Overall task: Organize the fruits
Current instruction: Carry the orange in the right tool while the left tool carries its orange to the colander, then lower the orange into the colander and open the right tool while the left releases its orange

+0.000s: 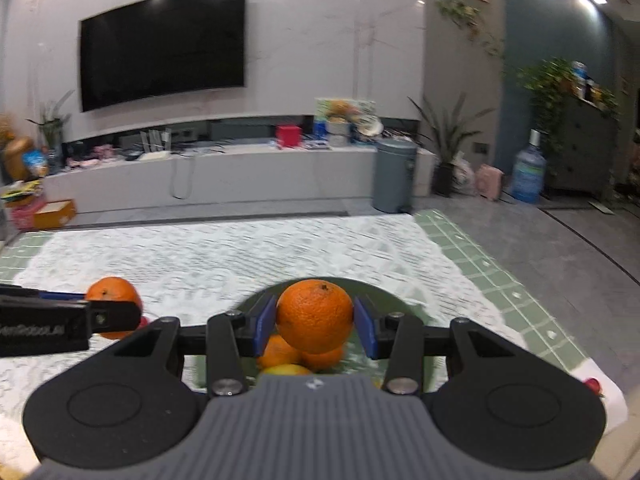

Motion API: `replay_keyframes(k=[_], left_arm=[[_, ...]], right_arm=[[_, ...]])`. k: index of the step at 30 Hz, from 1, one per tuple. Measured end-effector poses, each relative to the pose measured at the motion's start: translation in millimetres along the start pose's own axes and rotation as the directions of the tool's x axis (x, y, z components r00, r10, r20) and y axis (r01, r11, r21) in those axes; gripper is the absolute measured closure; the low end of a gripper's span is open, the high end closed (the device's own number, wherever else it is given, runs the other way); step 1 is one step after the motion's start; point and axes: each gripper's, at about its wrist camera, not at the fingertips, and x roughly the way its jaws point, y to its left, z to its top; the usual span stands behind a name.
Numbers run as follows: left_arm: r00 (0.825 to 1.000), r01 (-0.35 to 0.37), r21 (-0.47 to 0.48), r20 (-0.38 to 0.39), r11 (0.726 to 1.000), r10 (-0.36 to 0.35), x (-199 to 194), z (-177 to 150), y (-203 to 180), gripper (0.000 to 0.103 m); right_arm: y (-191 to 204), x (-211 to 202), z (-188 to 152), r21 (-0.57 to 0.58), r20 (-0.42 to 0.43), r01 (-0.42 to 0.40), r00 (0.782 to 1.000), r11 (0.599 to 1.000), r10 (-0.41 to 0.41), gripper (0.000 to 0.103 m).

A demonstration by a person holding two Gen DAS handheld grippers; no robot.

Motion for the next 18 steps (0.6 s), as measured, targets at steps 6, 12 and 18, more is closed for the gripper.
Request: replay_keyframes(k=[6,12,18], left_arm=[[0.999,0.021,0.064,-0.049,0.998,-0.018,19.5,1.1,-18.4,0.054],[0.996,0.035,0.101,-0.084,0.994,-0.026,38.5,2.4,-26.3,0.054],[0.992,0.047,0.099,-0.123,0.994,-0.034,57.8,0.2,-25.8,0.054]], right_arm=[[-17.8,17.2,-0.1,0.027,-0.056,0.013,0.998,1.0,-0.011,0.062],[-21.8,34.3,-0.5,0.046,-0.108,0.008,0.994,0.999,-0.003,0.075],[-23.4,54.2,0.6,0.07,-0.186,0.026,0.983,0.997,-0.012,0.075]])
